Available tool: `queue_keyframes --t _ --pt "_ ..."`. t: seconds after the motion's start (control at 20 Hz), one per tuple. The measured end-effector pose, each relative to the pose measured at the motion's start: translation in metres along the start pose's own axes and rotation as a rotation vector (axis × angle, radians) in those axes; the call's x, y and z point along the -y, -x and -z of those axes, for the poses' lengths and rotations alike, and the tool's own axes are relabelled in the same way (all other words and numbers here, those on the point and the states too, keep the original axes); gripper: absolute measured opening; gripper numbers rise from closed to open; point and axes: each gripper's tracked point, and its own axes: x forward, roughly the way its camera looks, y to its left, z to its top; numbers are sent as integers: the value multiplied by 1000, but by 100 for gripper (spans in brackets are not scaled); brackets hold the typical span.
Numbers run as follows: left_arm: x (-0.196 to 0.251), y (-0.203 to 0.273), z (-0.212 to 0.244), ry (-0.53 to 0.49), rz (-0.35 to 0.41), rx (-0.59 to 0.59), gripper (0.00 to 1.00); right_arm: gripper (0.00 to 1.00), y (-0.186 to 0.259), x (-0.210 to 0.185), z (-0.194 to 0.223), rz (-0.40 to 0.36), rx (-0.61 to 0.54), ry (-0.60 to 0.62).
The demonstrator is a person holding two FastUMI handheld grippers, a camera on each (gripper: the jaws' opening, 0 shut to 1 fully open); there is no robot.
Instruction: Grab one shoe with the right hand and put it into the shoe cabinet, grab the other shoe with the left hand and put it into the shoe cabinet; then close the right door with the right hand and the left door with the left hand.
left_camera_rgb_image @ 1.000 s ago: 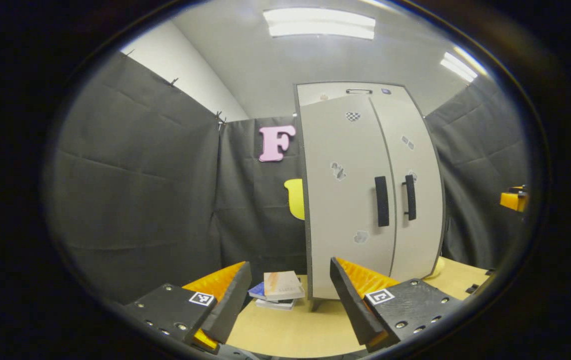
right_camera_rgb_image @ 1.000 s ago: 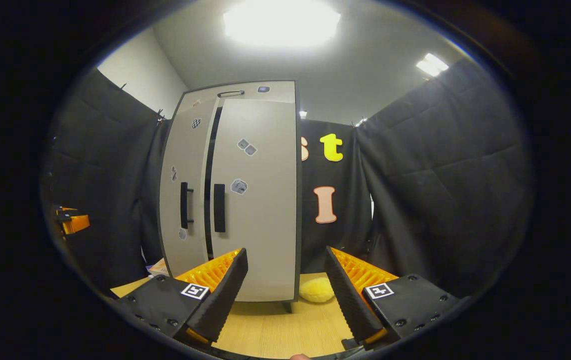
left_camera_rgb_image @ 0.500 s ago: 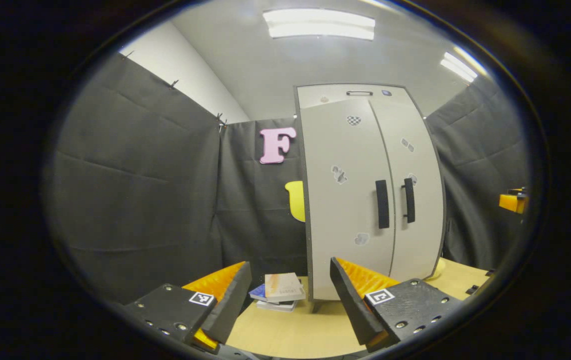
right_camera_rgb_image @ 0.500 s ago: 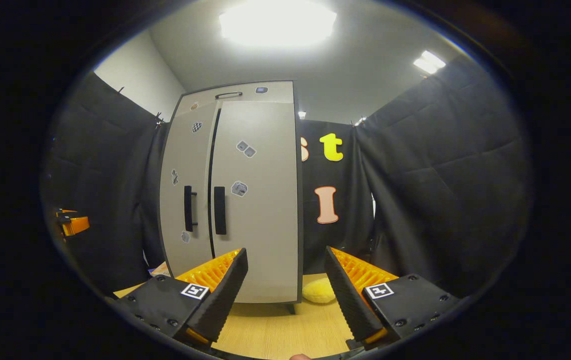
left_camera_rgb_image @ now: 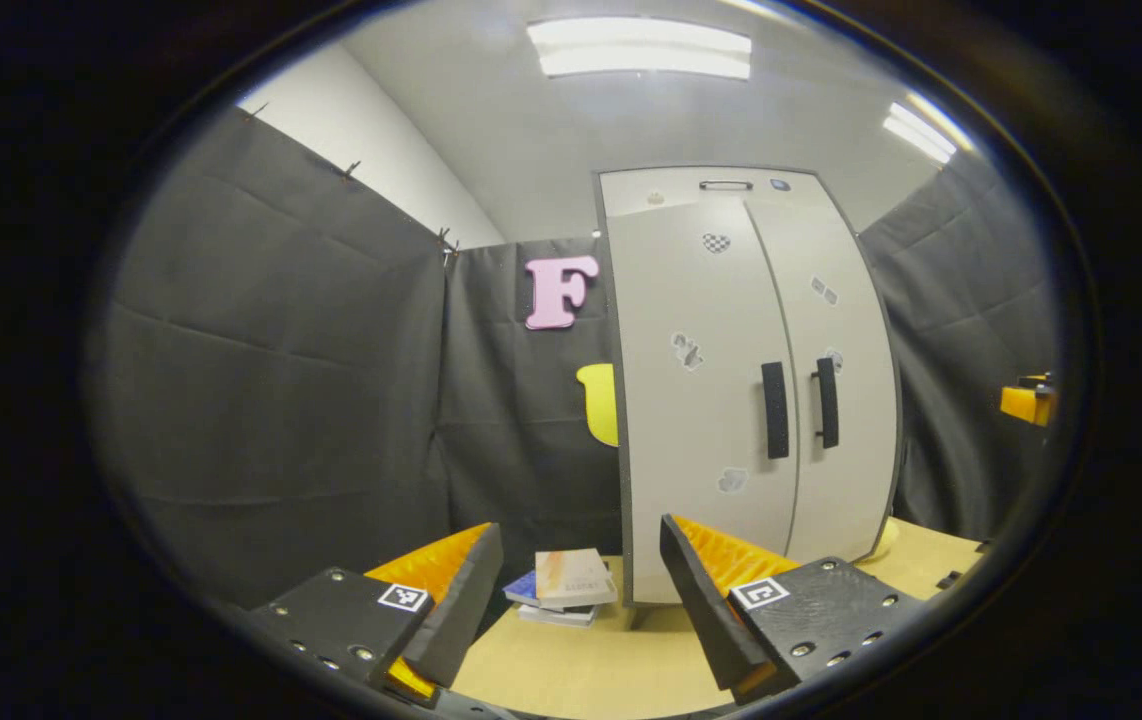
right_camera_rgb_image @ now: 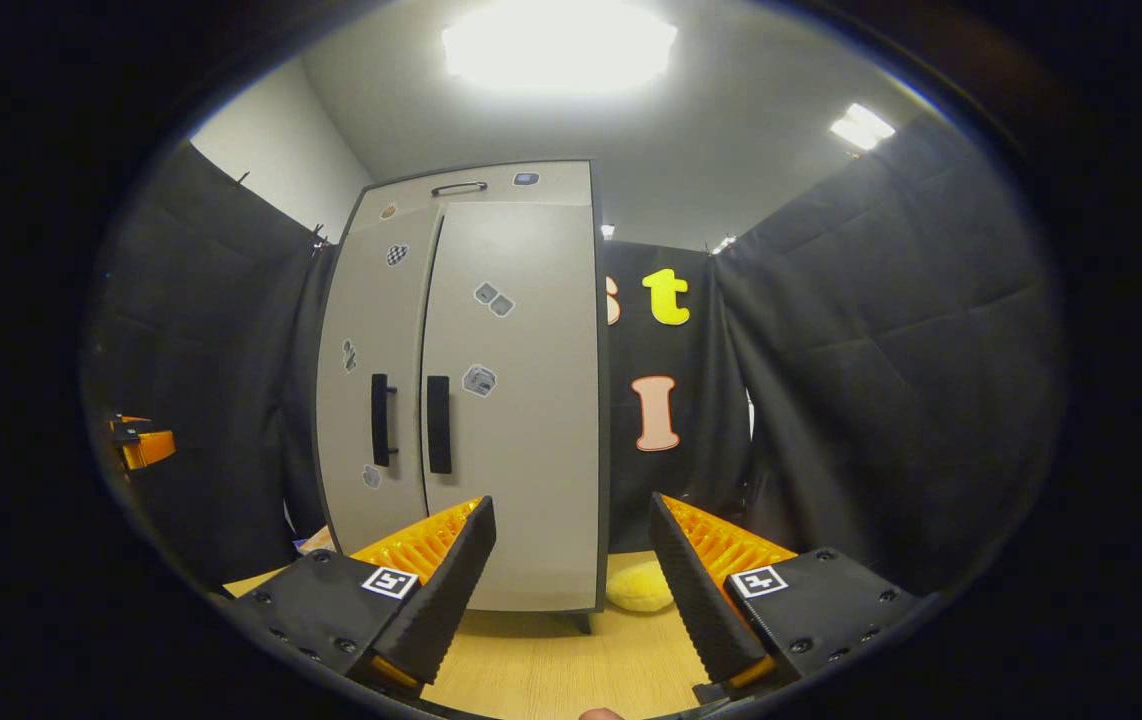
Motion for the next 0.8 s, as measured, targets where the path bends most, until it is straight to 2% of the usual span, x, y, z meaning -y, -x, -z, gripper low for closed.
queue_keyframes --t 0.8 --pt "-3 -12 2 3 -6 -3 100 98 -12 -3 -5 4 14 5"
